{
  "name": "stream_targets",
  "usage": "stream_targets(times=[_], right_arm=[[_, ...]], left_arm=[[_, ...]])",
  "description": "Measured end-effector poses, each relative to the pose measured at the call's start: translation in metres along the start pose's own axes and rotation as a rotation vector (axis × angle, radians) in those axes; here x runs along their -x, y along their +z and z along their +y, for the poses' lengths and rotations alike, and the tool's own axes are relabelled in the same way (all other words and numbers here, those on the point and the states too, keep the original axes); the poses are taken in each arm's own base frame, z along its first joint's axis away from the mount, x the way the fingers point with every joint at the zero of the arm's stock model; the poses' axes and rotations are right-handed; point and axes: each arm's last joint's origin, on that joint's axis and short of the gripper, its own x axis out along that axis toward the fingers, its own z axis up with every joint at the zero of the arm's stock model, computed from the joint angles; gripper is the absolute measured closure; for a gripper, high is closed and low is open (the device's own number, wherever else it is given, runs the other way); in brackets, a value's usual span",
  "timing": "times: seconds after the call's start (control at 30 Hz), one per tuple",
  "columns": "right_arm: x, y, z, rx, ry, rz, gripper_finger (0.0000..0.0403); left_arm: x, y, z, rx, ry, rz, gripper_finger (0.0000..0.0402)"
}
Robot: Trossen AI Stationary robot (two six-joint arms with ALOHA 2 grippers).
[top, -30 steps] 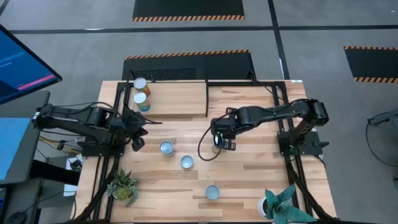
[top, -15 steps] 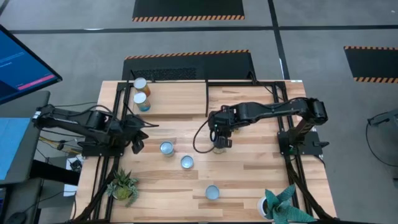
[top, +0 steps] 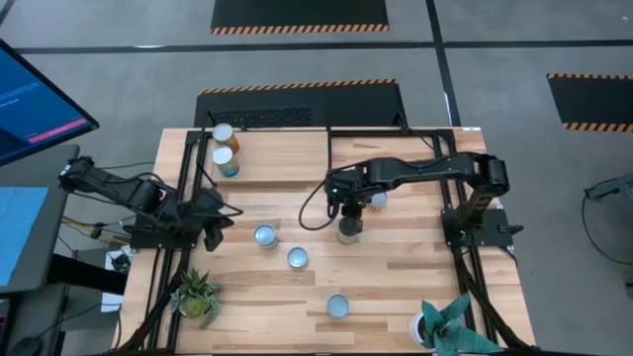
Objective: Pick and place cans onto a shelf
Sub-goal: Put the pears can on the shelf aligned with the green green peas can
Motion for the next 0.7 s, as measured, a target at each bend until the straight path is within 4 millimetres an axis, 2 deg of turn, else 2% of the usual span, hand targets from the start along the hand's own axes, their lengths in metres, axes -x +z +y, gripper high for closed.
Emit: stream_targets(times=[0.13,0.3,0.53,0.7], right_arm=[[-0.015,0.000,0.002,0.011,-0.001,0.058,0.0259],[-0.016,-0.002,0.002,0.030,-0.004,0.079,0.0249],[0.010,-0.007,0.000,0.006,0.005,0.034,0.0256],[0.012,-0.008,0.007,0.031,0.043,0.028,0.0261]], left_arm=[[0.001,-0.002,-0.002,0.019,-0.008,0.003,0.0400],[0.001,-0.003,-0.002,0.024,-0.006,-0.003,0.0400],[0.001,-0.002,-0.002,0.048,-0.002,-0.007,0.0400],[0.001,-0.002,-0.002,0.049,-0.003,-0.008,0.0400]])
